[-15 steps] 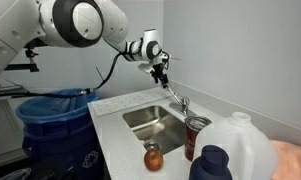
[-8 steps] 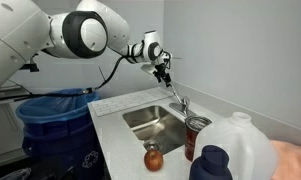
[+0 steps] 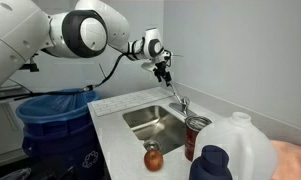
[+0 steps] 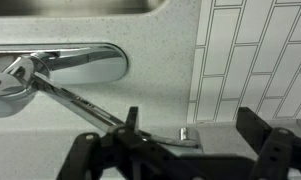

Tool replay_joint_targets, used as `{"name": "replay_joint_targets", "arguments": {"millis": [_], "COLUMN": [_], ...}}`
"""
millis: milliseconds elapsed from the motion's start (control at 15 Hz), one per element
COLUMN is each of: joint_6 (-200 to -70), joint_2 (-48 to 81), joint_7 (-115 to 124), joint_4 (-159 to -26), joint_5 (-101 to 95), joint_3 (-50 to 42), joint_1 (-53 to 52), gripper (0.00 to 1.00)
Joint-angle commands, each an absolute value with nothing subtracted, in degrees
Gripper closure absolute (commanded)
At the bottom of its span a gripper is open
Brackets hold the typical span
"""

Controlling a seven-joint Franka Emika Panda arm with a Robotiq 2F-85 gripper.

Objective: Move the spout to the left

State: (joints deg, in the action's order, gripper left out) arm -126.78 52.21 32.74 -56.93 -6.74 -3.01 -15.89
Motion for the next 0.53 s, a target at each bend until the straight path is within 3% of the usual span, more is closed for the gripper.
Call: {"name": "replay_joint_targets", "arguments": {"millis": [0,467], "joint_6": [-121.5,-121.1], "joint_2": [45.8,29.0], "joint_7": [32.6,32.1], "joint_4": [-62.8,-81.0], "joint_5": [-6.1,-7.8], "joint_3": [-2.6,-3.2], "joint_1": [-15.8,-15.7], "gripper": [0.0,0.0]}}
